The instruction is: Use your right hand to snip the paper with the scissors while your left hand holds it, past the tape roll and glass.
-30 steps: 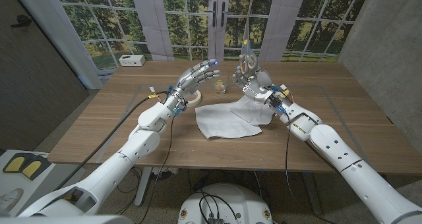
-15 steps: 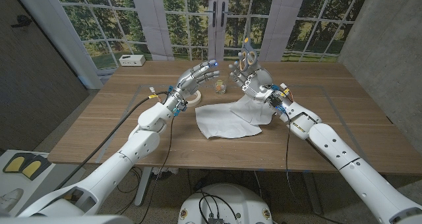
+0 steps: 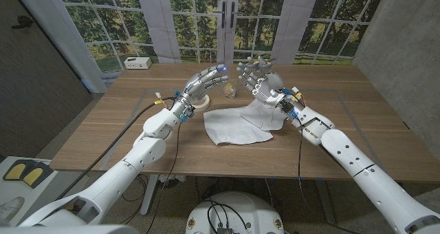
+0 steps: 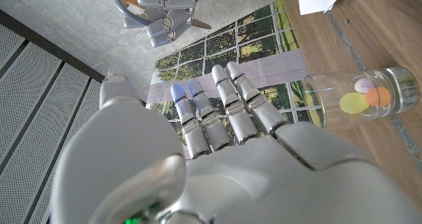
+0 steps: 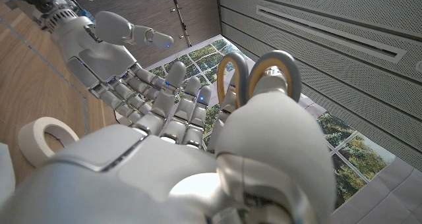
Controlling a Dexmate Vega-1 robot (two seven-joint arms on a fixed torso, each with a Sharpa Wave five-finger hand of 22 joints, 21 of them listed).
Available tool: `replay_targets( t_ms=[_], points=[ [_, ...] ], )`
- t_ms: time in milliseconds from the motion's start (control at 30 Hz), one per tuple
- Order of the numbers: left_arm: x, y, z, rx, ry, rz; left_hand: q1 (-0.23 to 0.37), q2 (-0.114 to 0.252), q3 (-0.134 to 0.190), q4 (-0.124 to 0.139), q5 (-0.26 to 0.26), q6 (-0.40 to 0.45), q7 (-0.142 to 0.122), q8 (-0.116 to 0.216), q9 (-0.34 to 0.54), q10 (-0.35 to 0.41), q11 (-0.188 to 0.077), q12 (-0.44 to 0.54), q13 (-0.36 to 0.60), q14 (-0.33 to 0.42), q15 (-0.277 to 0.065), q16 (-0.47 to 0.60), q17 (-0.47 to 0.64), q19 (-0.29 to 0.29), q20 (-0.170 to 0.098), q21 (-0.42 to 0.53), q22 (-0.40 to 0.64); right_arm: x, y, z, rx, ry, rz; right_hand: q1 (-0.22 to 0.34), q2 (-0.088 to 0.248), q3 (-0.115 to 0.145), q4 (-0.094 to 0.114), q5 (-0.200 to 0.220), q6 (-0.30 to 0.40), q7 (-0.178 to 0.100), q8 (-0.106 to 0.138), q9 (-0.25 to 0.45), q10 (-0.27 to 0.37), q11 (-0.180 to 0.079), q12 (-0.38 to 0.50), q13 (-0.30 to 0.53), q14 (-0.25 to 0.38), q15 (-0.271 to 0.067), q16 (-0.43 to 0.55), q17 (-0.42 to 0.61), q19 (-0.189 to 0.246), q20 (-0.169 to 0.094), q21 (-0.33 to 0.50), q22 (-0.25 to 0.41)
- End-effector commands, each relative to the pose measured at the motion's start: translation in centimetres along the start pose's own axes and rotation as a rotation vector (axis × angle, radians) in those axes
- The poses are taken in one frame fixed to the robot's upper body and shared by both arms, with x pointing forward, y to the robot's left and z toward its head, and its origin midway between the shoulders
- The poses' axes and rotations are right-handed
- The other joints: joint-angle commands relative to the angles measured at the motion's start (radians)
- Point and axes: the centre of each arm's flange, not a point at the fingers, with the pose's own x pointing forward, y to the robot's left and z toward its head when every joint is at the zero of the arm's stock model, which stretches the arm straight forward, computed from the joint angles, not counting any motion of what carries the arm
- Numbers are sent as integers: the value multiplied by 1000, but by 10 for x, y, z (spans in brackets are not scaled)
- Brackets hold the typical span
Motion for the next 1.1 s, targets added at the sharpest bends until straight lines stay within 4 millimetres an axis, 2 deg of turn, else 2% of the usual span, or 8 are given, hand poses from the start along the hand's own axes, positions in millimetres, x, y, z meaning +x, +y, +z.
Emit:
replay_targets(
  t_ms=[33,433,667,767,833,967,1033,1100],
  points=[
    [-4,0,0,-2,2,5,2,7,-3,-2,8,11,-3,7,1,14,-2,3,3,11,-146,8,3,3,-13,-2,2,-1,-1,0,-24,-13,1,-5,-14,-13,-2,11,-2,29,-2,1,3,4,-15,-21,-11,-78,-10,-8,1,22,-5,4],
    [-7,-3,1,1,0,5,3,11,-7,-1,9,22,-3,7,1,26,-2,6,3,24,-147,10,2,4,-14,-2,2,-2,0,1,-39,-9,2,-21,-33,-28,-1,23,79,52,48,36,45,18,-34,-92,-5,-24,-30,-47,7,51,-20,0],
    [-9,-5,1,1,1,4,4,13,-10,0,10,33,-2,8,0,36,-2,7,2,31,-147,10,2,4,-14,-2,2,-3,0,1,-62,-9,36,-65,-34,-45,14,35,-166,42,-55,15,17,25,-86,-178,-39,15,-88,-68,-21,104,-69,-2],
    [-9,-5,1,1,1,4,5,16,-11,0,10,42,-2,10,0,44,-1,9,2,39,-147,12,2,5,-15,-2,2,-3,0,2,-85,-7,64,-73,-32,-48,15,43,-248,33,-69,-8,-22,25,-114,-202,-73,37,-122,-68,-47,130,-97,-2],
    [-9,-5,1,1,2,3,6,16,-12,0,10,44,-2,10,0,47,-1,10,2,41,-147,12,2,6,-14,-2,2,-2,1,3,-100,-10,85,-74,-32,-49,14,48,-284,27,-67,-18,-46,19,-129,-211,-92,45,-141,-69,-65,150,-113,-2],
    [-10,-6,1,3,3,1,6,16,-13,0,11,47,-2,10,0,50,-1,10,2,43,-147,12,2,6,-14,-2,2,-2,2,5,-131,-11,117,-85,-30,-53,16,58,-361,27,-66,-47,-83,42,-157,-222,-143,82,-192,-70,-112,201,-159,-3],
    [-10,-7,1,1,3,0,7,17,-14,0,11,52,-2,11,0,54,-1,11,2,46,-147,12,2,6,-14,-2,1,-2,3,5,-133,-11,106,-86,-30,-53,16,59,-364,28,-63,-51,-88,45,-161,-223,-153,86,-200,-70,-122,206,-167,-3],
    [-10,-8,1,0,4,-3,7,17,-14,0,11,54,-2,11,0,56,-1,11,2,47,-148,12,2,7,-14,-2,1,-2,2,4,-118,-8,97,-78,-22,-48,12,63,-312,21,-39,-61,-82,39,-163,-225,-150,84,-209,-70,-119,201,-176,-3]
  ],
)
